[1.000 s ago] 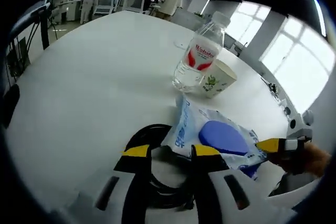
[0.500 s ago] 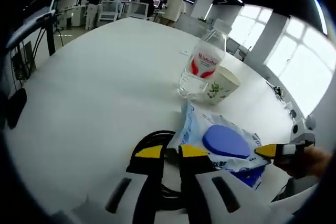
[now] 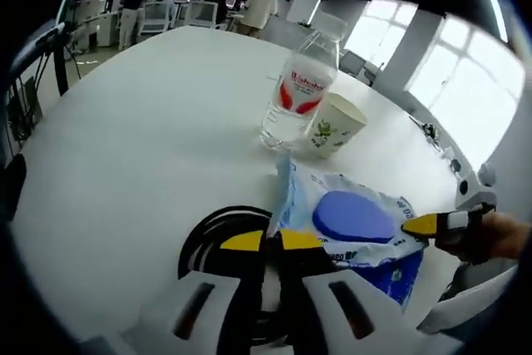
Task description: Arrange the tabletop items into an orderly group along one side of the table until the central work area is clear of visible clutter.
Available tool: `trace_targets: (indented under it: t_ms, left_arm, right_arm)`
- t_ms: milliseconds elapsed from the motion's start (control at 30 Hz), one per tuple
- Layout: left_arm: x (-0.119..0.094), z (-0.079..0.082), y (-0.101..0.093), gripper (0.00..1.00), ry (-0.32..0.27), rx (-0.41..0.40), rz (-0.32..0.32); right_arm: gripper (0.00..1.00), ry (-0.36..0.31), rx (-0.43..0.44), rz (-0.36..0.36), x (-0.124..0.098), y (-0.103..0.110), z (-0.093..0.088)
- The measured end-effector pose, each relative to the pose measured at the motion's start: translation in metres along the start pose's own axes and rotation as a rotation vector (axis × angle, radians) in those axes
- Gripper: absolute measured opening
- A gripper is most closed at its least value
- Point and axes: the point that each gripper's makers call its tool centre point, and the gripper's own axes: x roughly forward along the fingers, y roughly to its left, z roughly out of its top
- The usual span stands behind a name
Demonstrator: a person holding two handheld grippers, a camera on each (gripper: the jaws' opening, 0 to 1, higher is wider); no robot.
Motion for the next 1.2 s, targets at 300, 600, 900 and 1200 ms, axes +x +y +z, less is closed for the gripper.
trace_targets:
  t_ms: [300, 600, 900, 1200]
  left_arm:
    - [-0.021, 0.021, -0.031, 0.00, -0.145, -0.026, -0.022]
    - [-0.020, 0.013, -0.091, 0.00, -0.118, 0.044, -0.133]
    - [0.015, 0.043, -0.157, 0.00, -0.108, 0.190, -0.216]
    - [0.037, 0.075, -0.199, 0.00, -0.136, 0.236, -0.265]
  right_arm:
    - [0.00, -0.054, -0.088, 0.078, -0.025, 0.010, 0.019]
    - [0.00, -0.112, -0.287, 0.023, -0.079, -0.004, 0.042]
    - [0.00, -0.206, -0.450, -0.092, -0.127, -0.023, 0.102]
    - [0.00, -0.254, -0.555, -0.133, -0.156, -0.022, 0.160]
